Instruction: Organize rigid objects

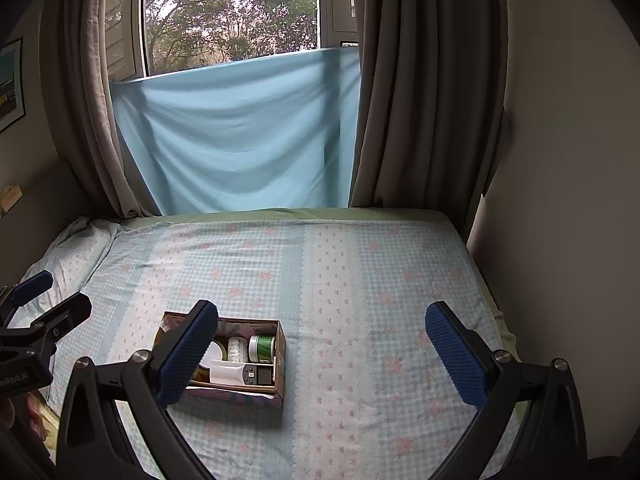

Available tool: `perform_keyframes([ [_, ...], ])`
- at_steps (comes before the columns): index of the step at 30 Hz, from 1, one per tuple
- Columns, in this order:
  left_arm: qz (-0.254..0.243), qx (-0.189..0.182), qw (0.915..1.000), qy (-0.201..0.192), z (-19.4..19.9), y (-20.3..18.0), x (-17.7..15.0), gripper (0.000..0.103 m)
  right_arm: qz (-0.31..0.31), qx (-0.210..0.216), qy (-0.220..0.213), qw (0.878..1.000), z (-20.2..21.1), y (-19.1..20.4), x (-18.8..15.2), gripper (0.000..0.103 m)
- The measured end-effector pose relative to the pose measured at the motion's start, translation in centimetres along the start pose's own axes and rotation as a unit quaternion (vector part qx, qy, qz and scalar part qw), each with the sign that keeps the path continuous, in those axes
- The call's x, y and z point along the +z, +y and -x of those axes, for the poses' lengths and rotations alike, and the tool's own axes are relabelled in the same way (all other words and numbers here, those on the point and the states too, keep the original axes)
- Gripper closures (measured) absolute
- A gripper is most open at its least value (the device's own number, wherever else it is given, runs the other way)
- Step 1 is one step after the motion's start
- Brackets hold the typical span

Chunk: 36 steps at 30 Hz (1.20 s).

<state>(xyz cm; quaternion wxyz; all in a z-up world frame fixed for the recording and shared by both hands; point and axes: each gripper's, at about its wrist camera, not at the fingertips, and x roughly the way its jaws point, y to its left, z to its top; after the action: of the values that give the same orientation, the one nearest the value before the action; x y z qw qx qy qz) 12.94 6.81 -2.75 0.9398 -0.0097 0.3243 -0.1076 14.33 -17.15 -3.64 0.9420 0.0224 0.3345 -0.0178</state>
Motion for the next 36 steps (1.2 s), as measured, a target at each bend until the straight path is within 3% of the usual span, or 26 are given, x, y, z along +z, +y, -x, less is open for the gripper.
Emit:
perform_keyframes([
  [36,0.012,0.007,0.9998,-0.011,0.15,0.5,0.29,0.0,0.009,-0.002,-0.005,1.0,-0.16,0.19,0.38,0.0],
])
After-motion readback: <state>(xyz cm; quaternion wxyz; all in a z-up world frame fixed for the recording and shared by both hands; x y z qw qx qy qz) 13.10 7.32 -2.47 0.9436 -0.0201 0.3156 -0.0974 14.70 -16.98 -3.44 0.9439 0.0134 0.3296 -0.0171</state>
